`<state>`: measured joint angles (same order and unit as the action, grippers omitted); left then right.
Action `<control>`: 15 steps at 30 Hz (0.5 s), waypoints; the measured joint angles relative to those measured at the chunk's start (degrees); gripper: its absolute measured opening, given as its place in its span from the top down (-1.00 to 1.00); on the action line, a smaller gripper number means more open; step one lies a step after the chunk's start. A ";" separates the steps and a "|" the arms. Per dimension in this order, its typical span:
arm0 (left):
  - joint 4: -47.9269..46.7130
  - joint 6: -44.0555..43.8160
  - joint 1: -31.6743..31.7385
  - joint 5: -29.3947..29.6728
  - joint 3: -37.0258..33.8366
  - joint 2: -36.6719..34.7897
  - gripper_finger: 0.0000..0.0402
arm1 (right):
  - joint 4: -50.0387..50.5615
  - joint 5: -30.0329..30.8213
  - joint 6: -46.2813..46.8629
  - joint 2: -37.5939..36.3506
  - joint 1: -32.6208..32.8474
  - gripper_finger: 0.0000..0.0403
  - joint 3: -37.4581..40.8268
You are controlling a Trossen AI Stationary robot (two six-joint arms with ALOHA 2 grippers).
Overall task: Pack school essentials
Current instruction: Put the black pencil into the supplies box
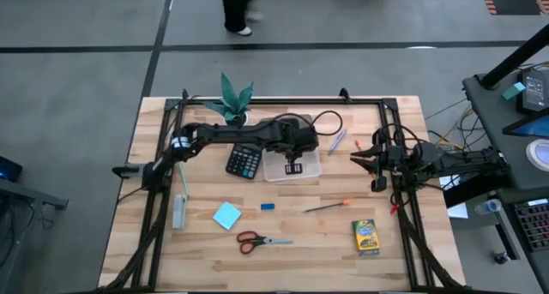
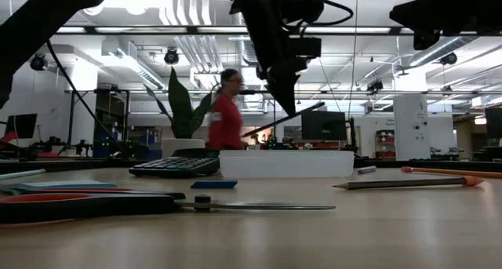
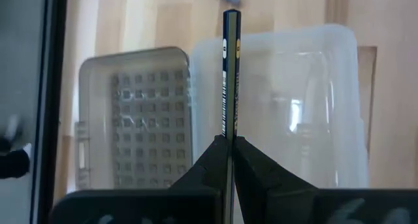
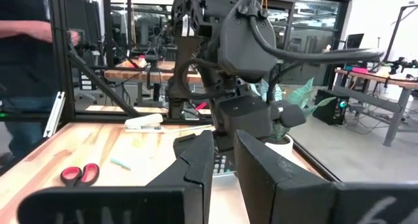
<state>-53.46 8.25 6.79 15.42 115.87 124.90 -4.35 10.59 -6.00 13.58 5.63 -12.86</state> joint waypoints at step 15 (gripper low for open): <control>3.33 -0.41 0.87 -0.10 -3.06 1.88 1.00 | 1.17 0.01 0.93 -0.02 -0.02 0.73 0.00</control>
<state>-50.13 7.84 7.66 15.31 112.81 126.78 -3.18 10.60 -5.07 13.56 5.61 -12.86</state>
